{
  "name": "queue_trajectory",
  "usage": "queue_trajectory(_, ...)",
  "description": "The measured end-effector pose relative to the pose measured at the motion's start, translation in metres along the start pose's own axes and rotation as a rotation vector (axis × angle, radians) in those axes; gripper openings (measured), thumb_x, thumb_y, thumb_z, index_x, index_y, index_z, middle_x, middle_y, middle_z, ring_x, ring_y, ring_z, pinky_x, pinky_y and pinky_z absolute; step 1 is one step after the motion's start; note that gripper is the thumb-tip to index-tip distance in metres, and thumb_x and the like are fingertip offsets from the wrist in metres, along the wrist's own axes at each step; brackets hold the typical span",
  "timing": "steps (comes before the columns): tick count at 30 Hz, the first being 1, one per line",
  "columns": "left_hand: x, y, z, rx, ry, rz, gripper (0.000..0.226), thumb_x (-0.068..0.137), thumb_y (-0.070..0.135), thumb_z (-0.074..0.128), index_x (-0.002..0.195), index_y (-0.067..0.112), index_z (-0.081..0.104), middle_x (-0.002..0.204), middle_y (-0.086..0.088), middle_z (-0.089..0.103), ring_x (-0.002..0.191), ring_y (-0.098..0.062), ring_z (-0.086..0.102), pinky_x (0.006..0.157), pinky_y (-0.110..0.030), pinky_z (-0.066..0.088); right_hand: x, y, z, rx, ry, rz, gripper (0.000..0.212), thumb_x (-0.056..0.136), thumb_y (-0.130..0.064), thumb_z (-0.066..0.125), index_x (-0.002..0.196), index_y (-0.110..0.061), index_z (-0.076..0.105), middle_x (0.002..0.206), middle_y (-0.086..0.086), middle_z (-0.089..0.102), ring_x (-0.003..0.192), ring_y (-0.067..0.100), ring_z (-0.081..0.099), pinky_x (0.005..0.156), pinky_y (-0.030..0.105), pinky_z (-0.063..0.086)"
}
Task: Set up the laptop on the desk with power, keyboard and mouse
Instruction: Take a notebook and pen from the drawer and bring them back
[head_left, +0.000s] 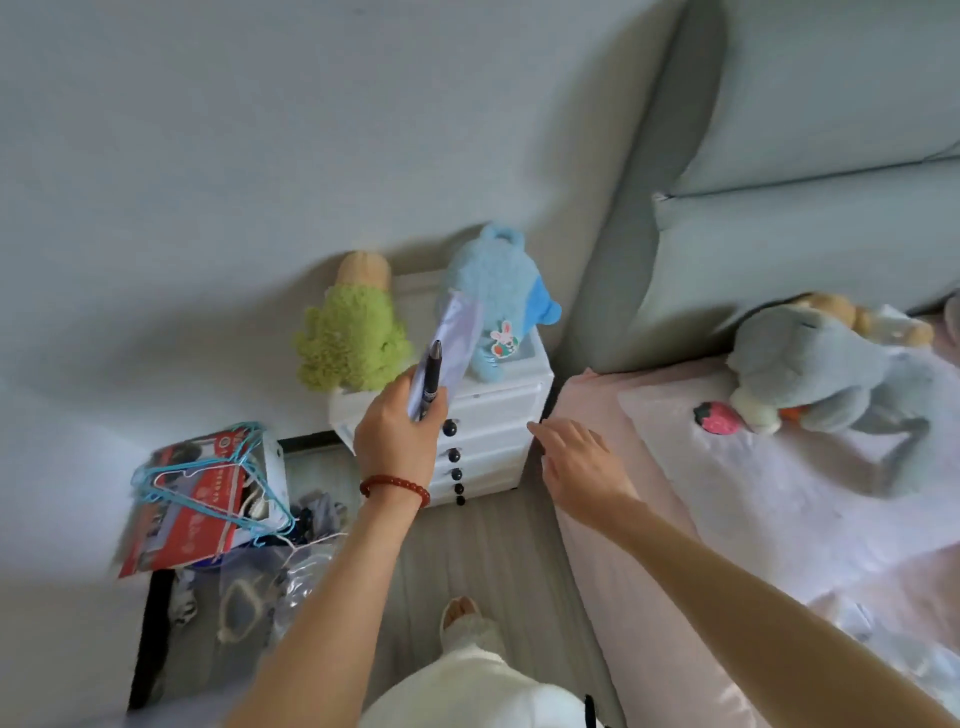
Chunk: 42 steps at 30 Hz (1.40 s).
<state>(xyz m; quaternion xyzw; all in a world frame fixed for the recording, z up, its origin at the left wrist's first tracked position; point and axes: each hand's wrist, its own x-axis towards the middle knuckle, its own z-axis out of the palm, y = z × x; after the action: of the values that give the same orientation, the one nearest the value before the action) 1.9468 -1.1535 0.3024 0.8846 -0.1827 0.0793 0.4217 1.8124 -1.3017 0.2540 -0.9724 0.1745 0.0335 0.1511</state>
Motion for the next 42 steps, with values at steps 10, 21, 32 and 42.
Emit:
queue_trajectory(10,-0.254,0.217,0.041,-0.403,-0.558,0.466,0.014,0.078,0.022,0.07,0.085,0.012,0.064,0.065,0.007,0.059,0.057,-0.009,0.05,0.05,-0.007,0.033,-0.363,0.09,-0.077,-0.12,0.431,0.622,0.042,0.087,-0.015,0.049,0.129,-0.017,0.048,0.134,0.009,0.05,0.131,0.026,0.038,0.111,0.047,0.024)
queue_trajectory(21,-0.711,0.406,-0.023,-0.807,-1.492,1.02,0.03,0.077,0.032,0.067,0.09,0.006,0.064,0.07,-0.011,0.065,0.063,-0.025,0.055,0.057,-0.026,0.035,-0.845,0.018,-0.049,-0.16,0.858,1.628,0.051,0.08,-0.007,0.06,0.13,-0.007,0.048,0.126,0.021,0.056,0.114,0.038,0.054,0.093,0.048,0.047)
queue_trajectory(32,-1.083,0.468,-0.194,-0.999,-2.088,1.421,0.017,0.083,0.021,0.062,0.089,0.007,0.054,0.069,-0.01,0.06,0.066,-0.032,0.057,0.064,-0.034,0.047,-1.187,-0.086,-0.02,0.167,1.777,2.226,0.077,0.092,-0.038,0.042,0.146,-0.021,-0.009,0.145,0.008,0.04,0.12,0.032,0.05,0.092,0.039,0.045)
queue_trajectory(42,-1.381,0.508,-0.302,-1.057,-2.107,1.675,0.025,0.095,0.024,0.036,0.117,0.014,0.042,0.086,-0.012,0.062,0.071,-0.04,0.059,0.056,-0.033,0.039,-1.456,-0.145,0.005,-0.18,2.334,2.21,0.015,0.091,-0.013,0.051,0.096,-0.008,0.037,0.082,-0.006,0.049,0.071,0.006,0.051,0.05,0.006,0.04)
